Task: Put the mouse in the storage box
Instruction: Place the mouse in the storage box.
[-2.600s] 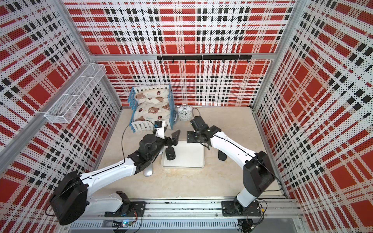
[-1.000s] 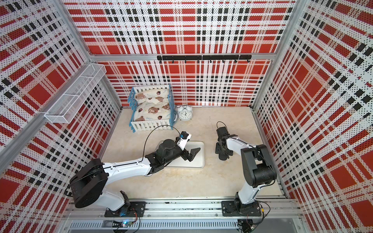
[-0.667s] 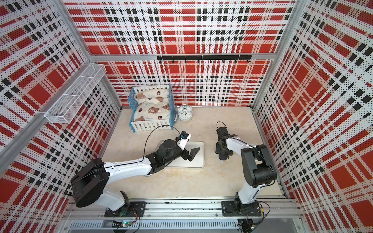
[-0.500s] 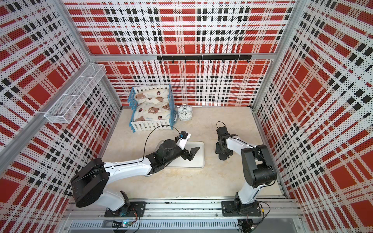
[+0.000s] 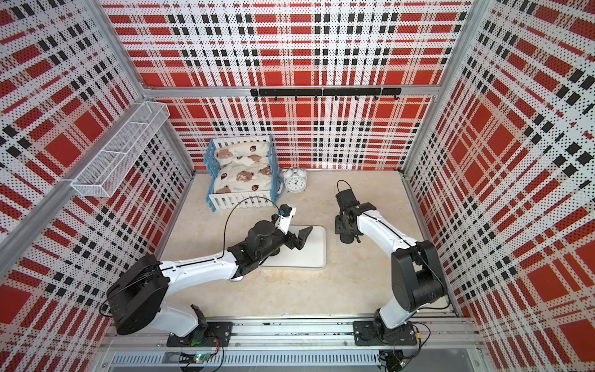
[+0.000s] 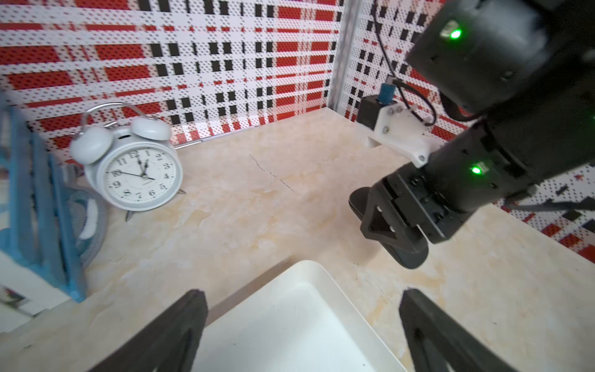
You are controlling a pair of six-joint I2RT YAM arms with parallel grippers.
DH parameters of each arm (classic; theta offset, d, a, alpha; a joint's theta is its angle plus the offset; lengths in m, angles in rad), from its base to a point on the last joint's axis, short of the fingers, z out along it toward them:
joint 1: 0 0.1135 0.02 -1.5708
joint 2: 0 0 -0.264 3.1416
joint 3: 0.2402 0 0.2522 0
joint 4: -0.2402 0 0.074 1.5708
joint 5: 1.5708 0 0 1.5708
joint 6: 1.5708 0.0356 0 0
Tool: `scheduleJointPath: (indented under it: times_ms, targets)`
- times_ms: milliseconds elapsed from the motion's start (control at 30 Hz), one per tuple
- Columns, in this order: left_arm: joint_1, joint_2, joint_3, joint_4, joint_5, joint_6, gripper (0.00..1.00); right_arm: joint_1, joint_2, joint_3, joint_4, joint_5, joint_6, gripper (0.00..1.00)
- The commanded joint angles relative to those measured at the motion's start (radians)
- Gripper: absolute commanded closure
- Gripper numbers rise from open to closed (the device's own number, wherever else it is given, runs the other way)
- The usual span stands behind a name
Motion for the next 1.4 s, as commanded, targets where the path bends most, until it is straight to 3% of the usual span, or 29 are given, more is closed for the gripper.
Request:
scheduleJointPath:
  times_ms: [0, 267, 500, 967, 1367]
  targets:
    - [0.056, -0.067, -0.053, 0.057, -0.062, -0.056, 0.01, 0.063, -0.028, 0.048, -0.038, -0.027, 0.042, 0.52]
    - [0.170, -0.217, -0.225, 0.123, -0.137, -0.157, 0.01, 0.249, 0.073, 0.109, 0.047, -0.133, 0.140, 0.52]
    - [0.179, -0.314, -0.310, 0.130, -0.159, -0.164, 0.01, 0.369, 0.237, 0.192, 0.112, -0.184, 0.171, 0.51]
    - [0.169, -0.317, -0.315, 0.122, -0.138, -0.150, 0.01, 0.410, 0.399, 0.248, 0.179, -0.152, 0.231, 0.51]
    - [0.162, -0.323, -0.317, 0.108, -0.140, -0.142, 0.01, 0.425, 0.442, 0.278, 0.179, -0.102, 0.261, 0.47]
